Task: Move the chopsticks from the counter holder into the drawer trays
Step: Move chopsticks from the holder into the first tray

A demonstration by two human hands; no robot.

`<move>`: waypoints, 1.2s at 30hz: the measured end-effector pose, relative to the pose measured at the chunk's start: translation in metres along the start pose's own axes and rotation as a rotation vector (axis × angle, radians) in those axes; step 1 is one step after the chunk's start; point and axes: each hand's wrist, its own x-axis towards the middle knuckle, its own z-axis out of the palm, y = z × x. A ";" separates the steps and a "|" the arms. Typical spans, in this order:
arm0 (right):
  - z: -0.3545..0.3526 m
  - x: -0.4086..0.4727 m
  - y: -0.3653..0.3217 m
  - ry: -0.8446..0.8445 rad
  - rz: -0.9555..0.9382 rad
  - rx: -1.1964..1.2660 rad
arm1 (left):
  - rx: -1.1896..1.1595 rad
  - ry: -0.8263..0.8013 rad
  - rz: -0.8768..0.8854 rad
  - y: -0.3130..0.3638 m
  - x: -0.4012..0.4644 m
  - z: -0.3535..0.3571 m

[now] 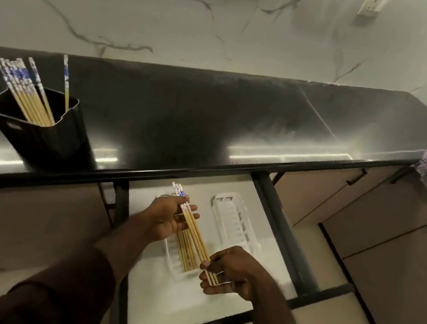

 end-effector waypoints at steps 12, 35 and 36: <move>-0.007 0.094 0.003 0.014 0.134 -0.156 | -0.083 0.177 -0.094 -0.047 0.053 0.010; 0.053 0.169 0.011 0.212 0.053 -0.250 | 0.021 0.195 -0.135 -0.063 0.104 -0.016; 0.054 0.170 0.013 0.213 0.048 -0.258 | 0.034 0.198 -0.141 -0.064 0.105 -0.016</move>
